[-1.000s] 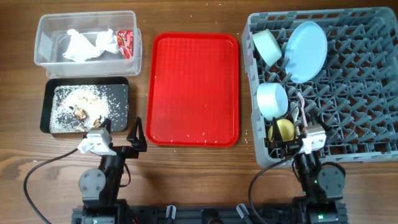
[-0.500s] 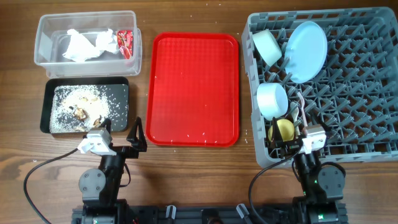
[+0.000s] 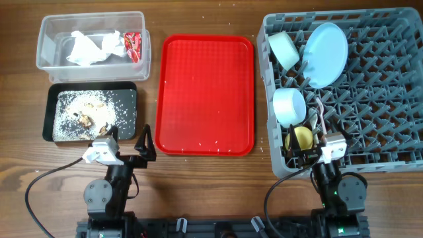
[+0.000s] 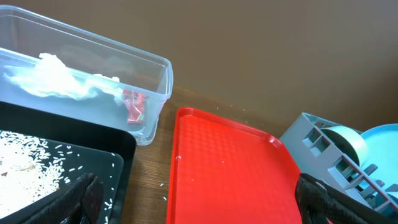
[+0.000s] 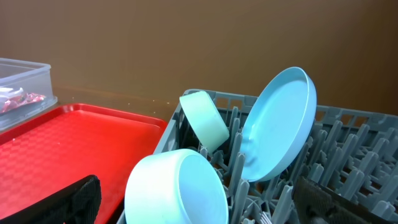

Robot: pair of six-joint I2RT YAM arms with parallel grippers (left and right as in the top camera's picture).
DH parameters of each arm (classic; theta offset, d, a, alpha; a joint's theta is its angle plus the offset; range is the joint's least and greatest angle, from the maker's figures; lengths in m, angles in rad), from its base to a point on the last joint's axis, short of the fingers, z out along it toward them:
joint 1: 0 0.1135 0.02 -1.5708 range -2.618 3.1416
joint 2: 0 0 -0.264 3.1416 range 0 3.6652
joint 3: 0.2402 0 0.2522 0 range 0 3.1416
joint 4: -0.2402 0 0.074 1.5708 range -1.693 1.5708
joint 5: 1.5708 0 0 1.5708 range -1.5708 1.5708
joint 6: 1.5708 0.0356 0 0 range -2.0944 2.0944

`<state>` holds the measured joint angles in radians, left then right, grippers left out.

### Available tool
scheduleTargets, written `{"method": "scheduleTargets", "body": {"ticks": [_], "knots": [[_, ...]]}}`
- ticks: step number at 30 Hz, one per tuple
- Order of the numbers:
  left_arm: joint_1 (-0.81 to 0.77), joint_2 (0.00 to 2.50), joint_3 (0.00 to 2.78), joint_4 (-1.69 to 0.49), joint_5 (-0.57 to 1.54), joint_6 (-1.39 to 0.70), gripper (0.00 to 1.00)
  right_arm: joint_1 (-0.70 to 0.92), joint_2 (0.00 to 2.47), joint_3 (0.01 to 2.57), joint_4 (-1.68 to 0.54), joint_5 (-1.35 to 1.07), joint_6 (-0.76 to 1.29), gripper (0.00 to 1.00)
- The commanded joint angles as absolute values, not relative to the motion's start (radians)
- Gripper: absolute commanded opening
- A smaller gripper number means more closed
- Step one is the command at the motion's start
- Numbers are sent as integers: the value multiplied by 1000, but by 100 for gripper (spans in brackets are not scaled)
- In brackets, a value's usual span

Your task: Sort waste into correct bins and load items into the dishwasher rack

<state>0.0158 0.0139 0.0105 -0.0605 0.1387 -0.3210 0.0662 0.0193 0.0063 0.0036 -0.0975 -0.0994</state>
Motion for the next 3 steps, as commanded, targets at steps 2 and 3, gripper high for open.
{"method": "scheduleTargets", "body": {"ticks": [2,3], "knots": [[15,3,6,-65,129,-323,100,61,10,5,7,-113,-105,100],[15,3,6,-65,129,-323,100,61,10,5,7,-113,-104,100]]}}
